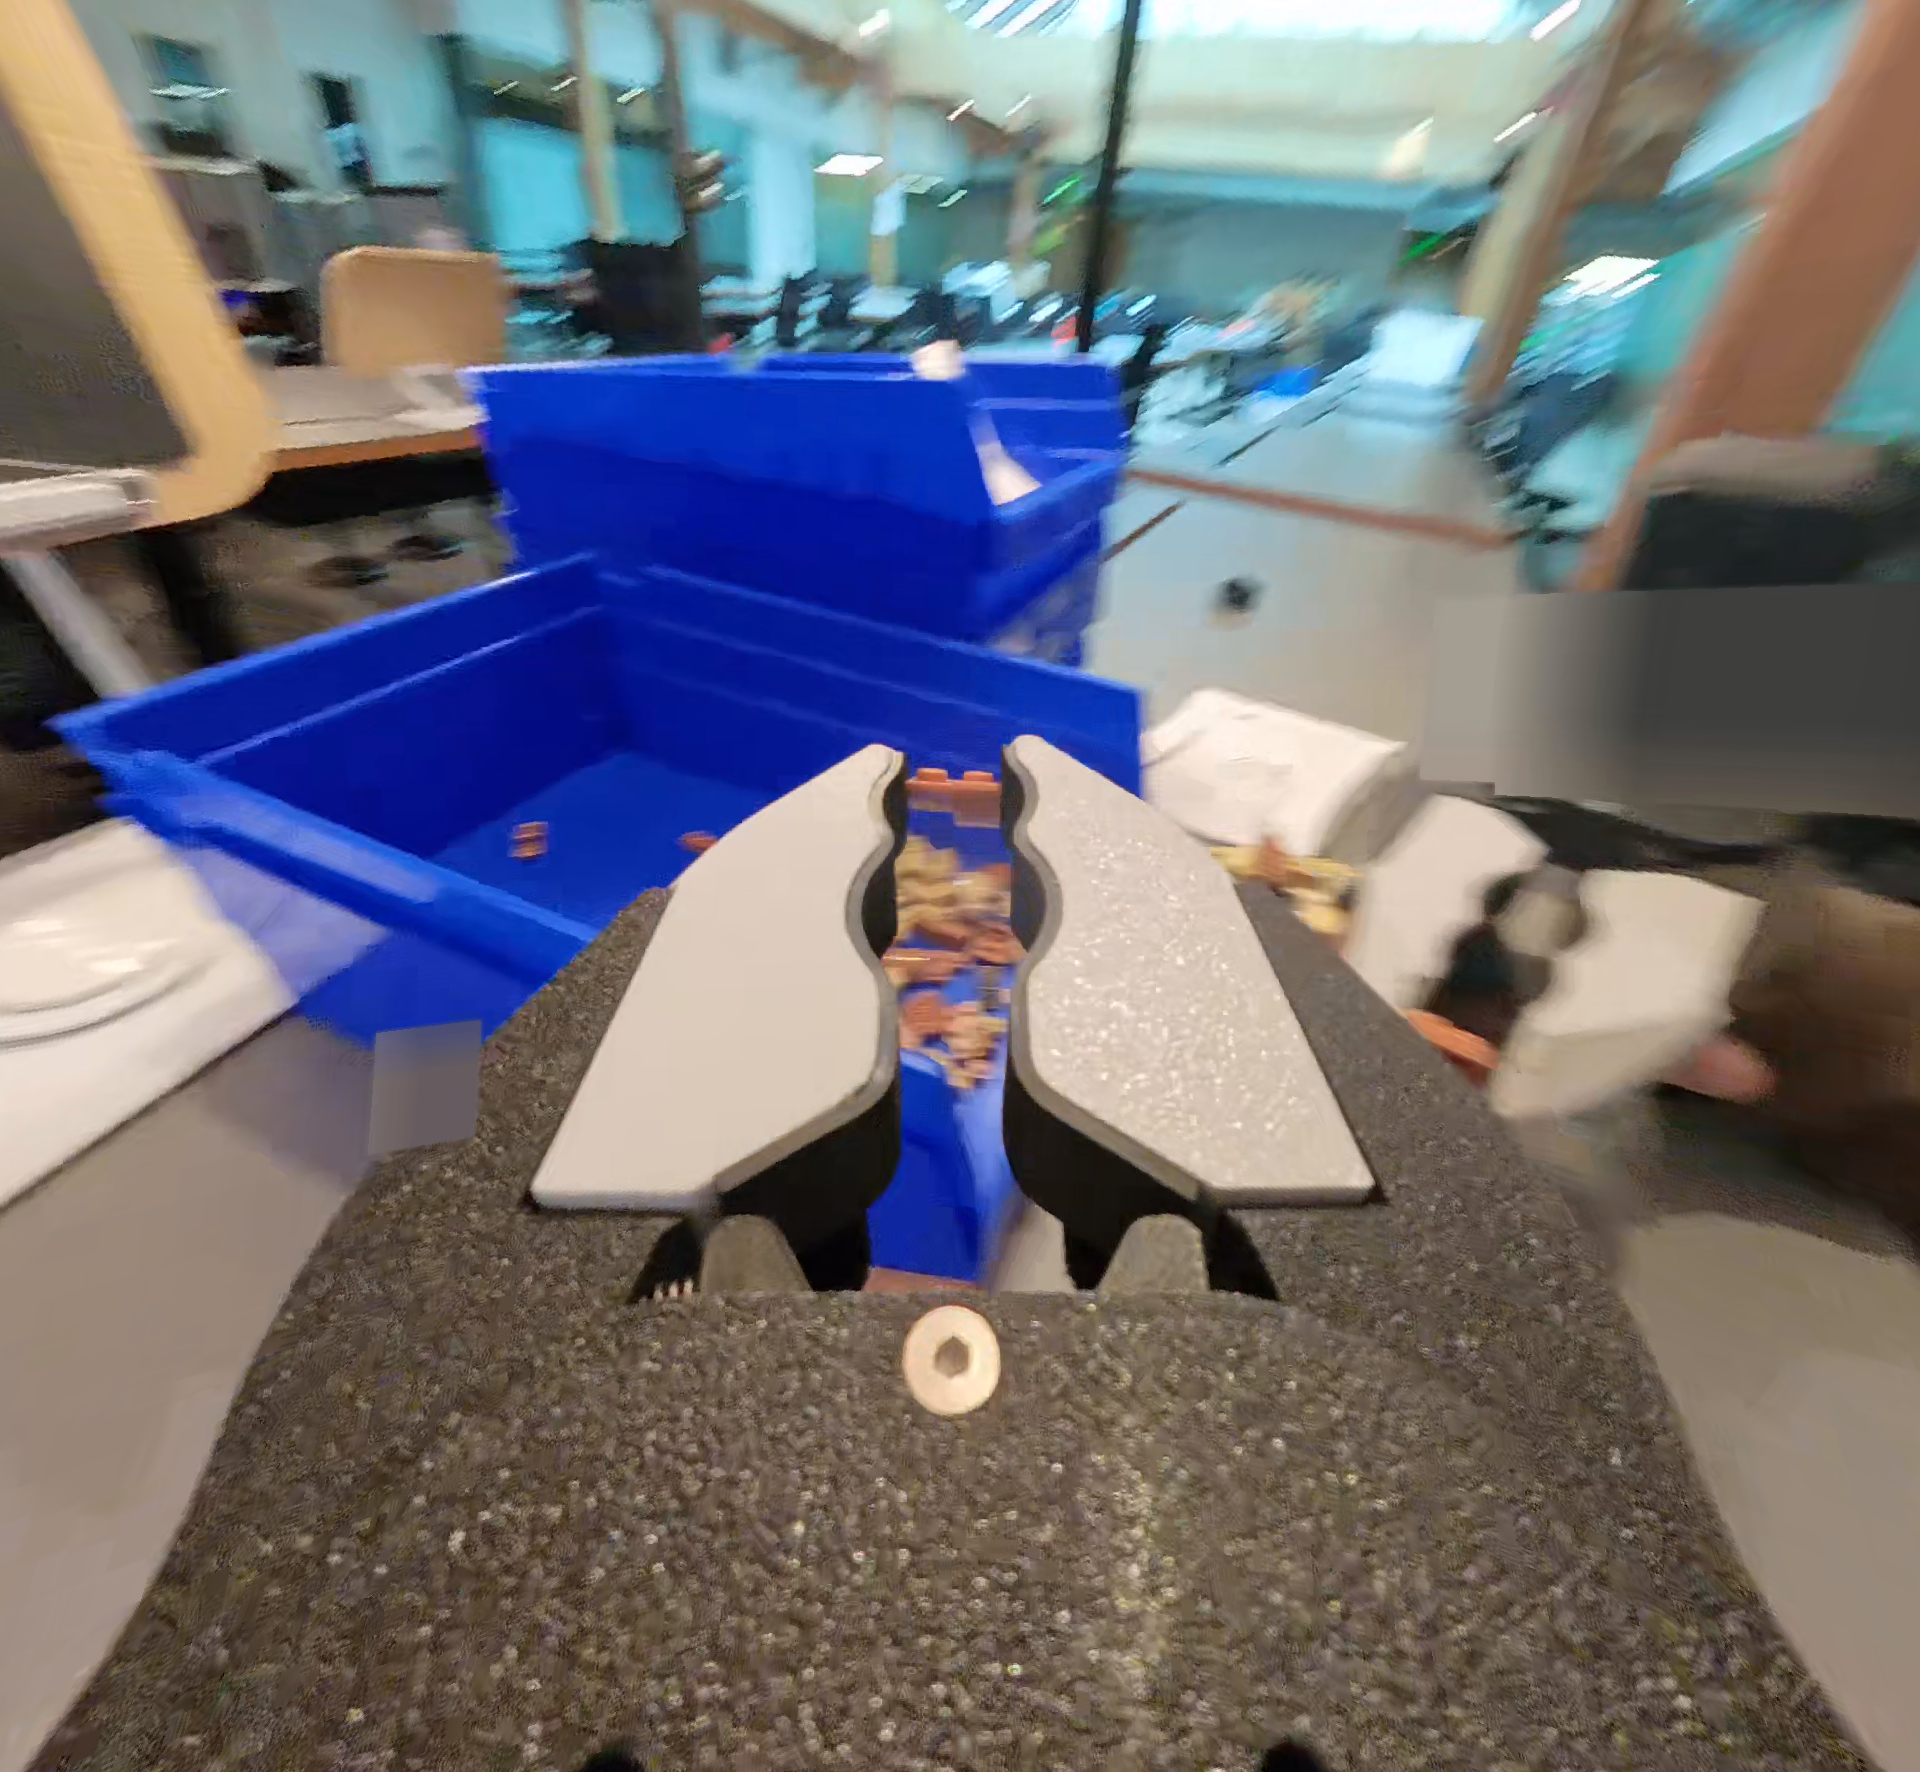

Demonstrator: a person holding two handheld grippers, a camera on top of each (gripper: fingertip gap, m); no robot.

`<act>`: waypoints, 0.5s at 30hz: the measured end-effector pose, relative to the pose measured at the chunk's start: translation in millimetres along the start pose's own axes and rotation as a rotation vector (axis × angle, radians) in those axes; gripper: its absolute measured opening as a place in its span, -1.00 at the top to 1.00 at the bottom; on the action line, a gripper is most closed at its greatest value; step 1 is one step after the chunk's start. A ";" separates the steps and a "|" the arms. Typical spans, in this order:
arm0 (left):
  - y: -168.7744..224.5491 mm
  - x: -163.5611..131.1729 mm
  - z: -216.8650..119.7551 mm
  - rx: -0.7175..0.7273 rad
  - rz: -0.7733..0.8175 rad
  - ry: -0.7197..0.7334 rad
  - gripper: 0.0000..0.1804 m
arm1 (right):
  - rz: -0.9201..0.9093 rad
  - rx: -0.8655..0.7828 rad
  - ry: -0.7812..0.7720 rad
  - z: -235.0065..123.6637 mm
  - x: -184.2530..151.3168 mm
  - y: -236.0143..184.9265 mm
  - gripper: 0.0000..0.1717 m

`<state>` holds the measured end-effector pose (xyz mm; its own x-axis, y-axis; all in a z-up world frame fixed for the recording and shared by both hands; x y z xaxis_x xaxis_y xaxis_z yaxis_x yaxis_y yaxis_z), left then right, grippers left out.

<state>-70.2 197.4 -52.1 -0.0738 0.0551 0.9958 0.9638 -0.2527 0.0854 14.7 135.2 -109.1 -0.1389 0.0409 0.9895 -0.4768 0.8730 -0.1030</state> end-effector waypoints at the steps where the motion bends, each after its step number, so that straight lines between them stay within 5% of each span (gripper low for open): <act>1: -10.1 -1.9 14.0 0.070 0.029 -0.048 0.81 | 0.034 -0.009 0.024 -2.9 1.7 3.9 0.80; 7: -24.8 -22.8 45.8 0.219 0.106 -0.189 0.58 | 0.131 -0.002 0.113 -14.5 9.9 12.7 0.80; 15: -3.5 -41.8 1.2 0.190 0.156 -0.072 0.56 | 0.191 0.036 0.161 -12.7 12.6 10.3 0.80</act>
<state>-70.2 197.2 -94.1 0.0914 0.1004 0.9907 0.9934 -0.0783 -0.0837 19.1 150.8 -96.4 -0.0913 0.2830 0.9548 -0.4861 0.8241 -0.2907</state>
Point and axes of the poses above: each gripper's, where its closed fingertips meet, z out along the fingers, x out of its top, y = z × x across the jaws, the point moved 1 cm from there along -z, back along the fingers, and after that the axes turned 14 degrees about x, right-handed, at the moved point
